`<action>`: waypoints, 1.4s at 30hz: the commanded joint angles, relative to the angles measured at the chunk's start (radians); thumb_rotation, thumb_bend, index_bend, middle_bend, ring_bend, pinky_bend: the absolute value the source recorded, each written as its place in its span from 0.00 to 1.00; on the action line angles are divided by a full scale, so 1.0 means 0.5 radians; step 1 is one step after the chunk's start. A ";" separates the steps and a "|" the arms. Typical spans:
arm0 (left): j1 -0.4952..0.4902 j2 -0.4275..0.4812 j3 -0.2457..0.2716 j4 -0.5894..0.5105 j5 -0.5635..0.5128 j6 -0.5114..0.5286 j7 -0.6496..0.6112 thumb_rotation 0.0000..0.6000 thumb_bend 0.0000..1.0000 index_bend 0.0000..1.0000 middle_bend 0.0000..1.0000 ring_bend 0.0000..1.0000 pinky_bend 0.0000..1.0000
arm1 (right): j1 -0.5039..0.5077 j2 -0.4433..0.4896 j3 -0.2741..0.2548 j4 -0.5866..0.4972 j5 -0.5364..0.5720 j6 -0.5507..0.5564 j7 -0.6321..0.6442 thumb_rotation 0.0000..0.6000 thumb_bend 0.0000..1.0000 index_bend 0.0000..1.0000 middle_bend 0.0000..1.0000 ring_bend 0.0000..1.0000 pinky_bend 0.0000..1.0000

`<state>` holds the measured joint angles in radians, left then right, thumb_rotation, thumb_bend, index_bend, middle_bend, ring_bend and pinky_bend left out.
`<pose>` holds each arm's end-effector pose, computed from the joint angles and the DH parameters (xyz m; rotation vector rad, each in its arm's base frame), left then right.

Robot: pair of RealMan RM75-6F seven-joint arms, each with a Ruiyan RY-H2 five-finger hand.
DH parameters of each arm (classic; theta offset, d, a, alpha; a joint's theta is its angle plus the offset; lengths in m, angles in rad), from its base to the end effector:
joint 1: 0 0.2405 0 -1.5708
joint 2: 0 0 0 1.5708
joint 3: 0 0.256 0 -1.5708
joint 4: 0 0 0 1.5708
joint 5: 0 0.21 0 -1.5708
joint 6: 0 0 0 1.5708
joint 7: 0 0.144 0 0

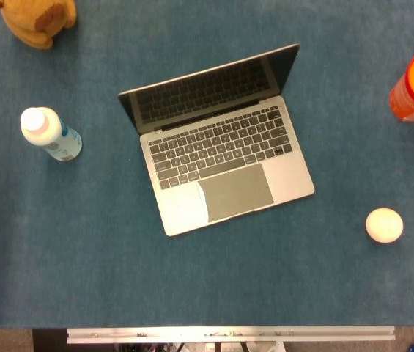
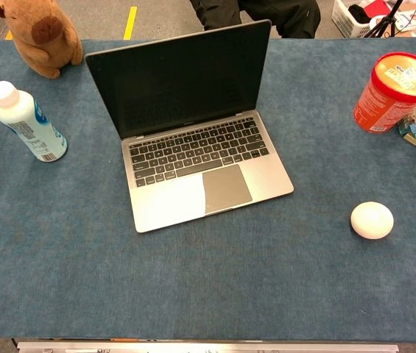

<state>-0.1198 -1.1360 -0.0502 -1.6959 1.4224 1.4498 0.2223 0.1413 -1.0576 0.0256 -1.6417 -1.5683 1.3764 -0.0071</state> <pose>-0.2980 0.1896 0.1449 -1.4152 -0.8538 -0.7813 -0.2993 -0.1914 0.1546 1.5614 -0.9023 0.8636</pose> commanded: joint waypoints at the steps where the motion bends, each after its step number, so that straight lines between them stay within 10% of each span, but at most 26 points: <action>1: -0.004 0.001 0.001 0.001 -0.002 -0.010 0.003 1.00 0.37 0.06 0.08 0.06 0.12 | 0.030 -0.032 -0.014 0.008 -0.037 -0.033 0.021 1.00 0.16 0.18 0.29 0.20 0.24; 32: 0.002 -0.009 0.007 0.061 0.079 0.031 -0.089 1.00 0.38 0.09 0.11 0.07 0.12 | 0.856 -0.595 0.096 0.288 -0.154 -0.835 0.272 1.00 0.30 0.18 0.31 0.21 0.26; 42: -0.014 0.002 -0.009 0.034 0.080 0.018 -0.115 1.00 0.37 0.09 0.11 0.07 0.12 | 1.046 -0.664 0.257 0.249 -0.171 -0.765 0.249 1.00 0.30 0.14 0.31 0.21 0.27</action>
<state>-0.1265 -1.1348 -0.0548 -1.6789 1.4624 1.4597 0.1643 0.6491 -1.3874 0.1372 -1.5085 -1.6535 0.9838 0.1226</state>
